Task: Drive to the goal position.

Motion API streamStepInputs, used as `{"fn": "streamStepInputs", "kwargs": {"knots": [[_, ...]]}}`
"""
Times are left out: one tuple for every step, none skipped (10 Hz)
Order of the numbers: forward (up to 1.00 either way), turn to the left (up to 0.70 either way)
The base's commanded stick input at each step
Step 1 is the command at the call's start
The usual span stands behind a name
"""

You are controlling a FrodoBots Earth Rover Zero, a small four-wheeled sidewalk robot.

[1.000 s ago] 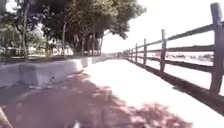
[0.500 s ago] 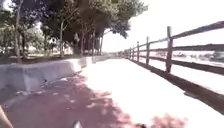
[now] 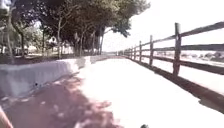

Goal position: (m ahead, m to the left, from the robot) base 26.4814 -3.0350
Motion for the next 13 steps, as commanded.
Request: {"fn": "streamStepInputs", "kwargs": {"knots": [[0.7,0.0],[0.7,0.0],[0.7,0.0],[0.7,0.0],[0.7,0.0],[0.7,0.0],[0.7,0.0],[0.7,0.0],[0.7,0.0],[0.7,0.0],[0.7,0.0],[0.7,0.0],[0.7,0.0]]}}
